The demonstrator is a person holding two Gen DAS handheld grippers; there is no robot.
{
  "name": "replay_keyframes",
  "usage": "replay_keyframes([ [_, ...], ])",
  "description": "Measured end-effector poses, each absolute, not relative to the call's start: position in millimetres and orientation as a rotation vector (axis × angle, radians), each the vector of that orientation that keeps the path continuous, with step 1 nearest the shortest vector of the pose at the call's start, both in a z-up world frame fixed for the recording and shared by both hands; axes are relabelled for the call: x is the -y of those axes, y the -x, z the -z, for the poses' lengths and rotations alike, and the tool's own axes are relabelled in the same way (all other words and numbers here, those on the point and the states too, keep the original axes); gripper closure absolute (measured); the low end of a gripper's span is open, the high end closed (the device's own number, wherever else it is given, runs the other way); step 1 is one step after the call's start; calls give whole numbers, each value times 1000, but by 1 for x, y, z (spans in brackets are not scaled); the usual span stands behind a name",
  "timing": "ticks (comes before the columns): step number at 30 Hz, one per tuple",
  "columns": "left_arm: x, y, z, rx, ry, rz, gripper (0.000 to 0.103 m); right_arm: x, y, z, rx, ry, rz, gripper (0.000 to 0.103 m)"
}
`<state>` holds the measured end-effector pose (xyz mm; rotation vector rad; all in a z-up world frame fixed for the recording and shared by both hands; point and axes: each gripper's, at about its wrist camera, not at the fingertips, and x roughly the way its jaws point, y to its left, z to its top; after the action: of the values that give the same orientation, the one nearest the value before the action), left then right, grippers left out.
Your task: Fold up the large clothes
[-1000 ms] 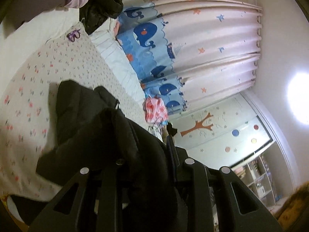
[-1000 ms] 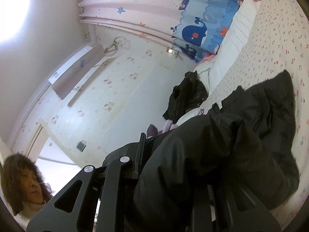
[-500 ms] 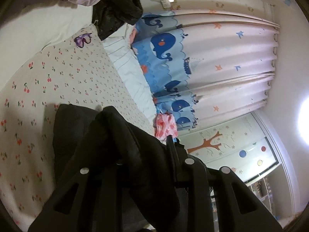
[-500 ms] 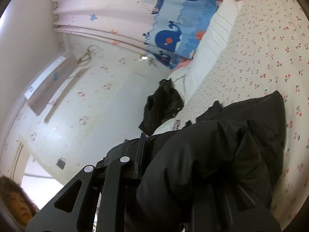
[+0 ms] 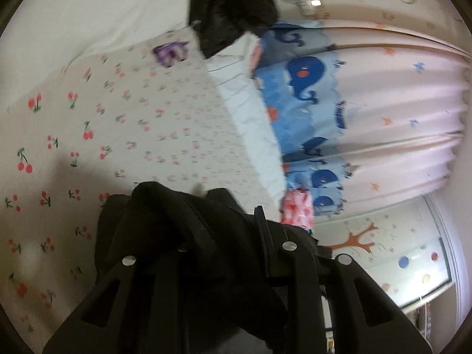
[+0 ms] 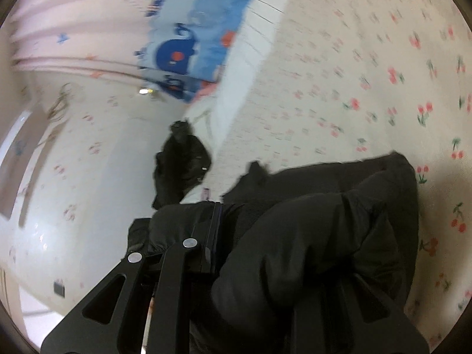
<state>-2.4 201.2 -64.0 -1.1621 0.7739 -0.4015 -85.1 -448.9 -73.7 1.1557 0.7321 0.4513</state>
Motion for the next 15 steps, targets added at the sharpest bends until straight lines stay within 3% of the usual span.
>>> replay_keyframes([
  [3,-194,-8,78,-813,1138,341,78,444,69,88,-775,-1175,-431,80],
  [6,-186,-21,80,-878,1084,278,75,442,57,91,-832,-1216,-408,66],
  [8,-185,-23,72,-901,1082,278,60,444,58,85,-830,-1267,-408,45],
  [10,-189,-19,55,-881,1127,302,24,446,65,73,-780,-1301,-423,15],
  [12,-197,-8,39,-827,1190,313,7,447,76,54,-742,-1272,-401,7],
  [15,-201,7,-1,-729,1129,295,7,442,97,20,-696,-1114,-358,7],
])
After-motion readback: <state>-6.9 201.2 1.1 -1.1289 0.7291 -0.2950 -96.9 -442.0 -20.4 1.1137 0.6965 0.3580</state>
